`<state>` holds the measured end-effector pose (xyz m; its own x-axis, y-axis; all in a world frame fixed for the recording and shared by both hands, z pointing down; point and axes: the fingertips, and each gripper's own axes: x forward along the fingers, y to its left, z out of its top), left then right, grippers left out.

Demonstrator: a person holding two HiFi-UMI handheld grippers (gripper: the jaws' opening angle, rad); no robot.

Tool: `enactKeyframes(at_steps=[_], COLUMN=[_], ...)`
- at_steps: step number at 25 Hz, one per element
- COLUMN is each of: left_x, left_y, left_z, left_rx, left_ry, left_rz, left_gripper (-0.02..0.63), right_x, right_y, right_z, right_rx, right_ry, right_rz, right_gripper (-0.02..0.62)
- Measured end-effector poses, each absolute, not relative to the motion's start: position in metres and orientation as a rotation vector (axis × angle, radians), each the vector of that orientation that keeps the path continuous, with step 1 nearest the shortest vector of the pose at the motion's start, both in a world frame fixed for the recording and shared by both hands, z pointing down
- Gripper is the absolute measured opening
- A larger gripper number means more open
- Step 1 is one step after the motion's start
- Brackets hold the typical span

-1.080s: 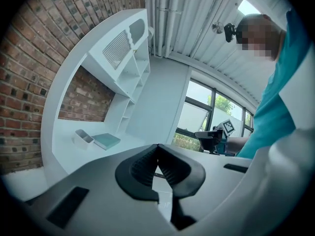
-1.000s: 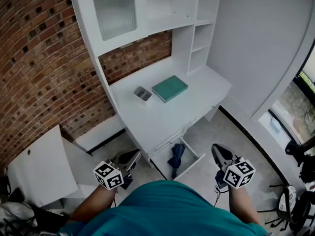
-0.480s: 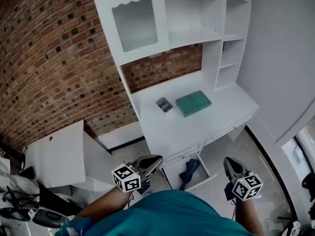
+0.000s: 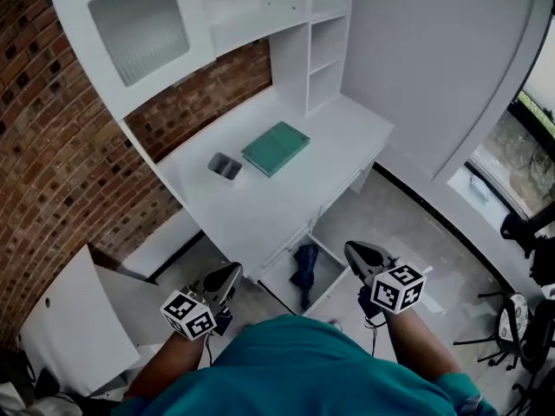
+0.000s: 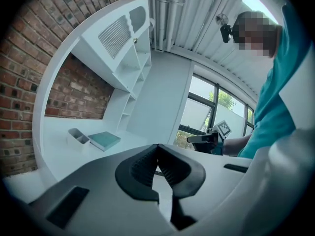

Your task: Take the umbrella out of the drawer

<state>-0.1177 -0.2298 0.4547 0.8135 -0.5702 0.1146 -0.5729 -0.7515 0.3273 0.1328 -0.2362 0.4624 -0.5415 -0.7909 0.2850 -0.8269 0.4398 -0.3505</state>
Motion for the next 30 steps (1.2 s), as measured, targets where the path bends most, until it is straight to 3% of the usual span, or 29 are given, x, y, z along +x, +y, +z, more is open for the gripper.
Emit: enactKeyframes(at_steps=[17,20,30], left_x=[-0.066,-0.061,-0.046], left_y=[-0.232,-0.23,-0.212], left_z=[0.572,0.598,0.682], left_rx=[2.579,2.575,2.589], left_ry=[-0.78,-0.732,-0.558], left_rz=[0.175,0.193,0.198], left_gripper=[0.015,0.015,0.015], right_x=[0.134,0.13,0.115], right_y=[-0.268,-0.282,-0.297], right_z=[0.672,0.728,0.93], right_rx=[1.284,1.304,1.349], right_ry=[-2.291,-2.195,-1.833], right_rz=[1.081,1.21,1.451], right_gripper=[0.026,0.115,0.241])
